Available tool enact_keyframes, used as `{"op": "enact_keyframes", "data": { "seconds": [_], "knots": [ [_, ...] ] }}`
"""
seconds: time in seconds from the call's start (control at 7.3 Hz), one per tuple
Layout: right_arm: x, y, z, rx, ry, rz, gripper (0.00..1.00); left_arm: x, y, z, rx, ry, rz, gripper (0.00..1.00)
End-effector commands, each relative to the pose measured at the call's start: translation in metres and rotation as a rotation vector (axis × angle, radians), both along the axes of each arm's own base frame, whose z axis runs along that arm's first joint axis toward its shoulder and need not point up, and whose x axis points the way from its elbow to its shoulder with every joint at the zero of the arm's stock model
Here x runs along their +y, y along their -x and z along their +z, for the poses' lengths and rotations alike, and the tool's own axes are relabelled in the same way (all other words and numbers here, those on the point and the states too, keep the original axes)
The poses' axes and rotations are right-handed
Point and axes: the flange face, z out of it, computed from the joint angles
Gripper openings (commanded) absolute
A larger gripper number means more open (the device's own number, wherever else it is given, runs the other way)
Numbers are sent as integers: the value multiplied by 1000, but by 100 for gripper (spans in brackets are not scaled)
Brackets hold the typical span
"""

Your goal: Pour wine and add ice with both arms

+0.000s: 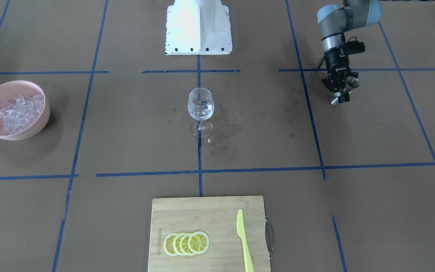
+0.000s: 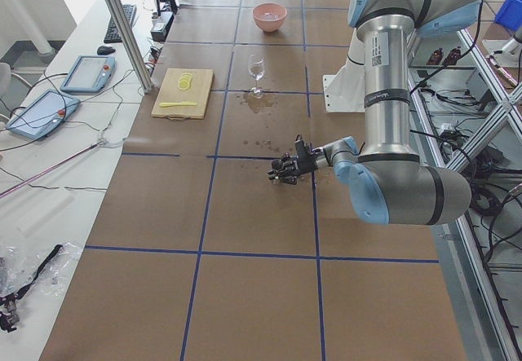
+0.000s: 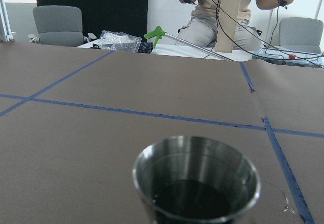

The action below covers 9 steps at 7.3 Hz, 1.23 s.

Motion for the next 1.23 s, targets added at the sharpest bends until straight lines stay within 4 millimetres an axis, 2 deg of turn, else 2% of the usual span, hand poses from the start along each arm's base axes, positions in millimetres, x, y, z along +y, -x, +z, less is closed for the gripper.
{"op": "enact_keyframes", "data": {
  "seconds": [0.0,0.14,0.41,0.68,0.82,0.96,1.1],
  "knots": [
    [0,0,0,0,0,0,100,-4,14,-7,3,-9,-13,0],
    [0,0,0,0,1,1,100,-5,24,-19,19,-10,-15,0],
    [1,1,0,-23,3,-2,100,-16,41,-22,-6,-14,-38,0],
    [2,2,0,-34,4,-4,100,-29,51,-61,-57,-40,-20,0],
    [2,2,0,-34,5,-3,100,-31,48,-67,-79,-46,-8,0],
    [2,2,0,-34,5,-3,100,-37,40,-85,-94,-65,15,0],
    [2,2,0,-34,5,-3,100,-40,19,-119,-15,-101,39,0]
  ]
}}
